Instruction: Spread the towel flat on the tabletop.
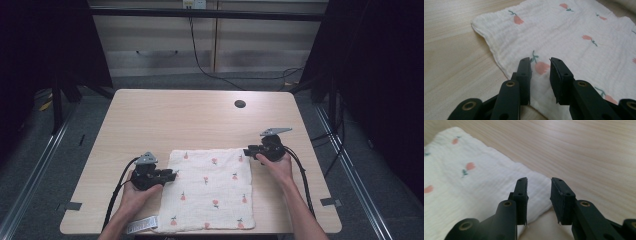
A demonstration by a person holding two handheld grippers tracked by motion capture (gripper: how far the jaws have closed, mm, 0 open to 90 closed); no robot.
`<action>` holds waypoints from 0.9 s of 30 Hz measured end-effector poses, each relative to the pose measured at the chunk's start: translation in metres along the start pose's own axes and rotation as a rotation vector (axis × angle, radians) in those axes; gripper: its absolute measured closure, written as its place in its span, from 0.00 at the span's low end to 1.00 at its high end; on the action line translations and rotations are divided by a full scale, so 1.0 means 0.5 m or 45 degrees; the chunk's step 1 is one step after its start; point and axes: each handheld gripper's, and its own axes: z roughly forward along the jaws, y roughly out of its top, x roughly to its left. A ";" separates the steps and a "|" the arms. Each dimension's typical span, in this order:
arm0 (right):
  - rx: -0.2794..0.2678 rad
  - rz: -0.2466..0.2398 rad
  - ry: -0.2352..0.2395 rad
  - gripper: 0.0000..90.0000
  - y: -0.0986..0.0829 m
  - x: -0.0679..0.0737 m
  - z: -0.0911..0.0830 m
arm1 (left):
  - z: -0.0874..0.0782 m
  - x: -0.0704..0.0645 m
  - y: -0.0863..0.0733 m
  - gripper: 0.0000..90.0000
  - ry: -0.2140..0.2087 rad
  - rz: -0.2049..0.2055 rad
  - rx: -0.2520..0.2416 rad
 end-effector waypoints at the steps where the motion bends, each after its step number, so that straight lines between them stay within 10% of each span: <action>1: 0.000 0.000 -0.002 0.73 0.001 -0.006 0.006 | -0.001 0.000 -0.001 0.78 -0.001 0.000 0.000; 12: 0.033 0.039 -0.010 0.69 0.005 -0.032 0.027 | -0.002 0.001 -0.002 0.77 -0.002 0.001 0.000; 20: 0.028 -0.009 0.011 0.97 0.004 -0.014 0.039 | -0.004 0.001 -0.001 0.75 -0.006 -0.007 0.003; 27: 0.009 0.022 0.034 0.99 0.002 -0.016 0.037 | -0.009 0.010 0.004 0.72 -0.011 -0.040 -0.009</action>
